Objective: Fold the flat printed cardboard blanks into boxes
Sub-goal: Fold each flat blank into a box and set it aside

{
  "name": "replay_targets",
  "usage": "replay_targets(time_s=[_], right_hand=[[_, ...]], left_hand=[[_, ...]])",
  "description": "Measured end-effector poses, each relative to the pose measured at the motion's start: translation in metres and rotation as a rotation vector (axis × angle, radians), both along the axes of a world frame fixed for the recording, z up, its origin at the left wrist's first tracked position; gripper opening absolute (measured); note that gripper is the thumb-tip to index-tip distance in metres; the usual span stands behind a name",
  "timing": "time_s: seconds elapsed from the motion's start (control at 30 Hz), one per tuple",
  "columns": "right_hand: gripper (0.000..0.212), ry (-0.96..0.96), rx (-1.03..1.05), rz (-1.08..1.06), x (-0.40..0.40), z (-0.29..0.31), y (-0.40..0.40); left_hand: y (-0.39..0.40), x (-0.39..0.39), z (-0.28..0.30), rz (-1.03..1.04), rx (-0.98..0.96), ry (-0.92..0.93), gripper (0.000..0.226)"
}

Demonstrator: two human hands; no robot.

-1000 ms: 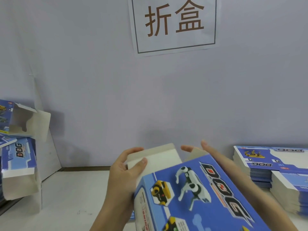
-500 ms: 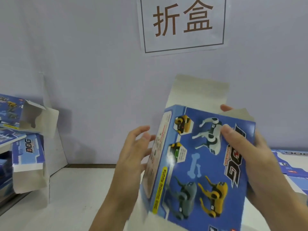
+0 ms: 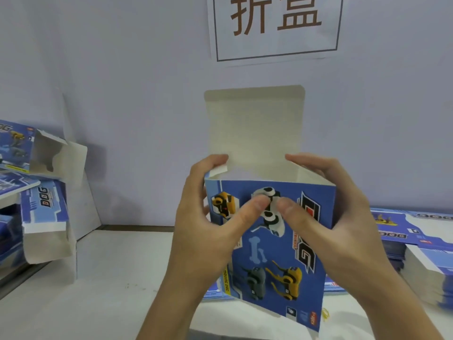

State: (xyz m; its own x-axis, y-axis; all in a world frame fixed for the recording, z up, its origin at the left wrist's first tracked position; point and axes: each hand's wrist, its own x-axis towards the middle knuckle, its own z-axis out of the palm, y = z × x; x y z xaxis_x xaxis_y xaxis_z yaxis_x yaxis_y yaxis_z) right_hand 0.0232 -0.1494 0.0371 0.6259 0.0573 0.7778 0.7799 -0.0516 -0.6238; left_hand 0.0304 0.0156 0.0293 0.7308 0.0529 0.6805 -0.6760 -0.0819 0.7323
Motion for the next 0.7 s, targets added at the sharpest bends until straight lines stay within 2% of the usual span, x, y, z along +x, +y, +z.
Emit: replay_targets(time_s=[0.1, 0.2, 0.3, 0.37, 0.43, 0.5, 0.63, 0.7], right_hand=[[0.04, 0.047, 0.025, 0.024, 0.0, 0.001, 0.002], [0.036, 0.1, -0.048, -0.014, 0.005, -0.002, 0.001], [0.037, 0.25, -0.072, 0.029, 0.01, -0.004, 0.0], [0.031, 0.323, -0.009, 0.051, 0.012, -0.008, -0.003], [0.038, 0.354, 0.074, 0.036, 0.014, -0.009, -0.006], [0.046, 0.376, 0.119, -0.05, 0.016, -0.008, -0.005], [0.022, 0.377, 0.126, -0.08, 0.017, -0.005, -0.001], [0.026, 0.395, 0.154, -0.072, 0.017, -0.006, 0.001]], left_hand=[[0.001, -0.001, 0.0, 0.075, -0.007, -0.014, 0.052], [0.002, 0.002, -0.001, 0.179, 0.012, -0.043, 0.045], [0.0, 0.005, -0.007, 0.269, 0.088, -0.056, 0.041], [-0.004, 0.005, -0.01, 0.302, 0.135, -0.054, 0.039], [-0.009, 0.004, -0.01, 0.293, 0.147, -0.033, 0.036], [-0.01, 0.006, -0.011, 0.206, 0.08, -0.001, 0.028], [-0.011, 0.008, -0.014, 0.197, -0.024, 0.034, 0.024], [-0.013, 0.006, -0.015, 0.168, -0.077, 0.026, 0.015]])
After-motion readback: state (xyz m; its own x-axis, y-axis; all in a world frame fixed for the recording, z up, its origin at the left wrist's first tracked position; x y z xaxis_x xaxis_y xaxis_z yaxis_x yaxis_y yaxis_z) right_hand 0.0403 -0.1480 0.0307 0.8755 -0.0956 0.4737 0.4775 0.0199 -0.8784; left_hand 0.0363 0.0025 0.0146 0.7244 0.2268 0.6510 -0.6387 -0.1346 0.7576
